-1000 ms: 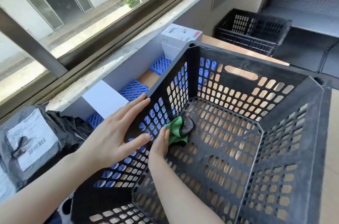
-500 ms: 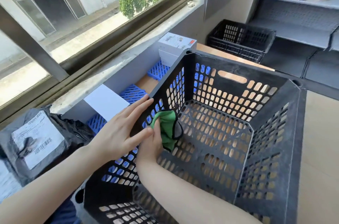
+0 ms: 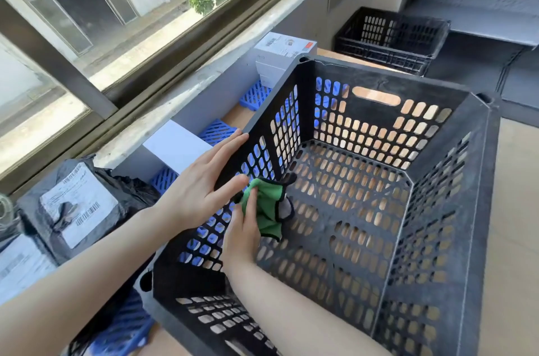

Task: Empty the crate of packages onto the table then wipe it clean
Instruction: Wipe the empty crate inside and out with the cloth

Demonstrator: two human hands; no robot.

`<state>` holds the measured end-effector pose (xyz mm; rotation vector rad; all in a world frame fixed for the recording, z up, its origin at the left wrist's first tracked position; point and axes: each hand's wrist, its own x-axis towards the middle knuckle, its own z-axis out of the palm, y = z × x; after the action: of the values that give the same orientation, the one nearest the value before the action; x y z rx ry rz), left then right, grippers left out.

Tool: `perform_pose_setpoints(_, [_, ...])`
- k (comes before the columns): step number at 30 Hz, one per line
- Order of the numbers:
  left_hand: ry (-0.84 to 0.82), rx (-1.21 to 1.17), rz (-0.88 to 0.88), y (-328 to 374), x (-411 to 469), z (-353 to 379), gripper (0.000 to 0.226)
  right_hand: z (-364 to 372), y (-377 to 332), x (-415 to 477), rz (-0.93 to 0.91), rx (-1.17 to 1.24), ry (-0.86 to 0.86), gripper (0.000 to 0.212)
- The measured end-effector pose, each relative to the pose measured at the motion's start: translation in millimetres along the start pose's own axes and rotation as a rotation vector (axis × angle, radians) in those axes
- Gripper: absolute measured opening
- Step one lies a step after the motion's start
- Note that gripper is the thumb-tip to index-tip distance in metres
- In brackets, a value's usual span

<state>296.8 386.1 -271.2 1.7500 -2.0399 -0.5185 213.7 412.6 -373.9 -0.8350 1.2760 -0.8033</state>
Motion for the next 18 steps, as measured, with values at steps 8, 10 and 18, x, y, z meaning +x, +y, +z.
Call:
perform_pose_setpoints(8, [0.006,0.011,-0.005,-4,1,2,0.066,-12,34,38,0.428,0.063,-0.031,0.050])
perform_pose_setpoints(10, [0.012,0.011,-0.006,-4,1,1,0.066,-13,33,41,0.453,0.095,-0.003,0.055])
perform_pose_setpoints(18, [0.023,0.002,0.006,-3,-1,2,0.065,-9,-11,24,0.365,0.250,-0.042,0.023])
